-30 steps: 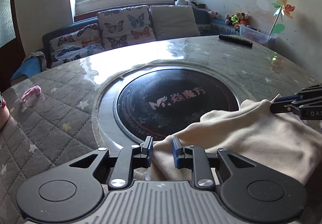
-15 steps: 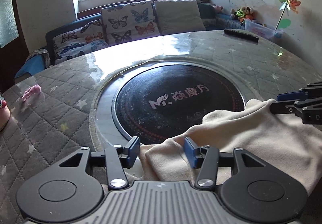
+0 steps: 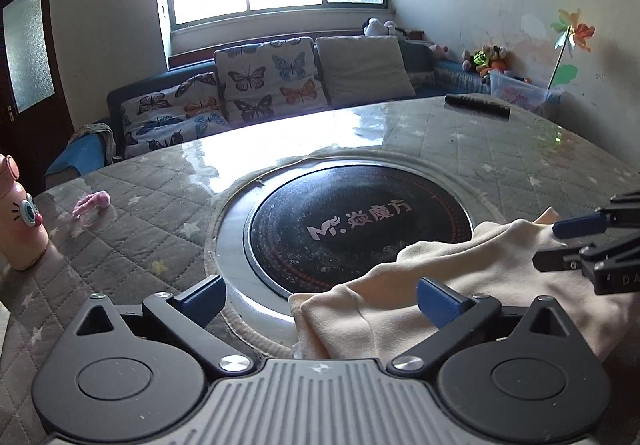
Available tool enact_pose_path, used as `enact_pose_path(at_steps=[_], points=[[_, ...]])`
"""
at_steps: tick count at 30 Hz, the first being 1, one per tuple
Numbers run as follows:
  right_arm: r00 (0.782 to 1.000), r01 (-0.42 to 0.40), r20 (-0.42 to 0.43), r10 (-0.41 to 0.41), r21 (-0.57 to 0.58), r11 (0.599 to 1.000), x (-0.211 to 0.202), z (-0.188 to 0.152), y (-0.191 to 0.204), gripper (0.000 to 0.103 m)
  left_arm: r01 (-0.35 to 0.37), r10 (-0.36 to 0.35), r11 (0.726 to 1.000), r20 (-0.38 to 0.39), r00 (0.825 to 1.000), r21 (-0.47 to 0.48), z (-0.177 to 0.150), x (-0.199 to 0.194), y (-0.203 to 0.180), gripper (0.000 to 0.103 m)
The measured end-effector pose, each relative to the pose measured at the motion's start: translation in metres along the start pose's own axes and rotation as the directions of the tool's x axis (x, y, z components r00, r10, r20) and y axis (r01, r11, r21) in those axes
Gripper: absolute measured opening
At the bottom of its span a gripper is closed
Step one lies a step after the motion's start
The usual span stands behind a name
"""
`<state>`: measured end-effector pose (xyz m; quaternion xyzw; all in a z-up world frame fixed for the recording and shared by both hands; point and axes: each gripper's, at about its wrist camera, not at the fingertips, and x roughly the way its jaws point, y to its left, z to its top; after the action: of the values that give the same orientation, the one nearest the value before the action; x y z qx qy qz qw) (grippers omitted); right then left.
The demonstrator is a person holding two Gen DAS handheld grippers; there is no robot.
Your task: Fold clothes
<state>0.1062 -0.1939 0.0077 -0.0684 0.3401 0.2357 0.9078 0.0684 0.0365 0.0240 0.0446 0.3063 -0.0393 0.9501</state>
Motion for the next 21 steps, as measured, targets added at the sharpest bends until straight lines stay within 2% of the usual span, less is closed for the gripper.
enact_pose_path(at_steps=[9, 16, 21], points=[[1.000, 0.031, 0.002, -0.031, 0.046, 0.998, -0.022, -0.022, -0.005, 0.057, -0.009, 0.006, 0.999, -0.049, 0.999, -0.053, -0.018, -0.013, 0.004, 0.103], [0.998, 0.060, 0.004, -0.061, 0.120, 0.991, -0.032, -0.032, -0.024, 0.057, -0.027, 0.017, 0.994, -0.094, 0.995, -0.105, -0.030, -0.013, 0.006, 0.103], [0.998, 0.063, 0.011, -0.066, 0.176, 0.982, -0.032, -0.032, -0.036, 0.056, -0.024, 0.010, 0.992, -0.107, 0.994, -0.127, -0.032, -0.012, 0.006, 0.095]])
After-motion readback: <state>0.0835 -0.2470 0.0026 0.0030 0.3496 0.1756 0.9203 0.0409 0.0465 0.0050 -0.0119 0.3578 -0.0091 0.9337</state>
